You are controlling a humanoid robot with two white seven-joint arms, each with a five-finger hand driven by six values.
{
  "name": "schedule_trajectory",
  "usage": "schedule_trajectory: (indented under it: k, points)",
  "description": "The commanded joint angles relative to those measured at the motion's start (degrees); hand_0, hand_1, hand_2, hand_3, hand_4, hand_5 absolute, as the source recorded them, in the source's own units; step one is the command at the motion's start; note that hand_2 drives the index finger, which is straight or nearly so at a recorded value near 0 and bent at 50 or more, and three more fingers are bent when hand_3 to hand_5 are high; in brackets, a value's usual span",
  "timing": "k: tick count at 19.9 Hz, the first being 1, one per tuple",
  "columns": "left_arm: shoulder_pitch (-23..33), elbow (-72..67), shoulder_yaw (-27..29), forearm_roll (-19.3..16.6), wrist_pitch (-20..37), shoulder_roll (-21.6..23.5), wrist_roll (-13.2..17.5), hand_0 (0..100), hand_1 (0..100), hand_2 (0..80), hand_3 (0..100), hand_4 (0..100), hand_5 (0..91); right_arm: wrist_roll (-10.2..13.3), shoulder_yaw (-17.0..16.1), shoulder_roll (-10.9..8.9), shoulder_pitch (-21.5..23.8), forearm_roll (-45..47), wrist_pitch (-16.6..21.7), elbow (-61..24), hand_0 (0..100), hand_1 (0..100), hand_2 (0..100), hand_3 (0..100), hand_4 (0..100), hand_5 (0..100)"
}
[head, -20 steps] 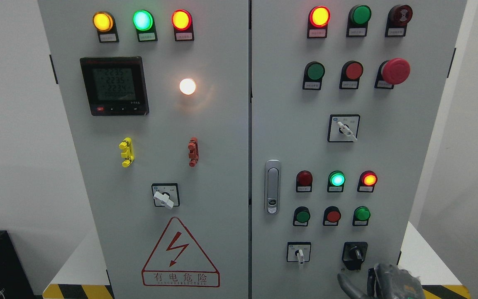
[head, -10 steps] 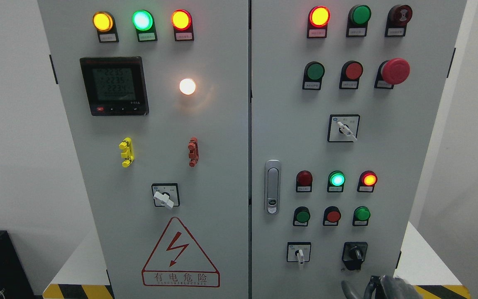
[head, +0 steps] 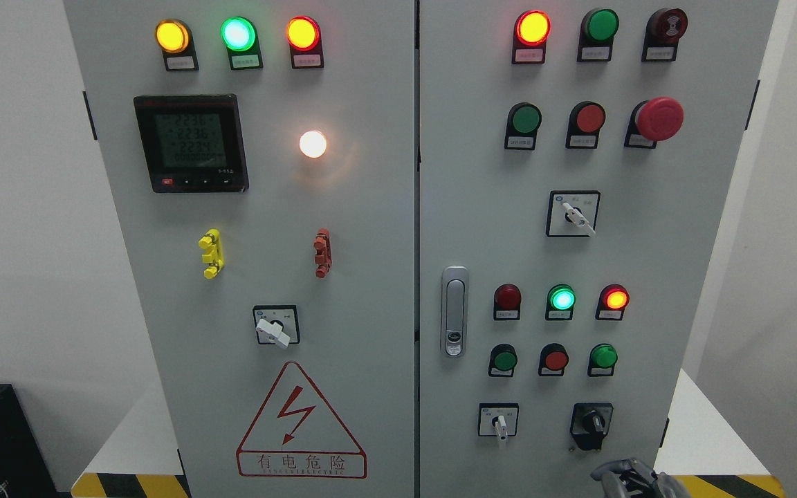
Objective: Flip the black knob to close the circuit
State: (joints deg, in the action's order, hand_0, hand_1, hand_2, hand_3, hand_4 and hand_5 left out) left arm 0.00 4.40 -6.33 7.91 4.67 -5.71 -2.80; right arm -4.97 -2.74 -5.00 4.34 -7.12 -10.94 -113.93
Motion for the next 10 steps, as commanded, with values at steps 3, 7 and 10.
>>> schedule_trajectory:
  k: [3,7,10]
  points:
    - [1.23,0.08,0.0,0.0,-0.01,0.0,-0.02,12,56,0.0,0,0,0.0,-6.08,-4.91,4.73,6.9,18.19,5.04,-2.61,0,6,5,9,2,0]
    - [1.23,0.0,0.0,0.0,-0.01,0.0,-0.02,12,56,0.0,0,0,0.0,-10.5,-5.96,6.32,8.66,18.72,5.67,-2.26,0,2,0,0,0,0]
    - [1.23,0.0,0.0,0.0,-0.01,0.0,-0.02,12,56,0.0,0,0,0.0,-10.5,-5.96,6.41,8.66,19.25,5.67,-1.73,0,0,0,0,0,0]
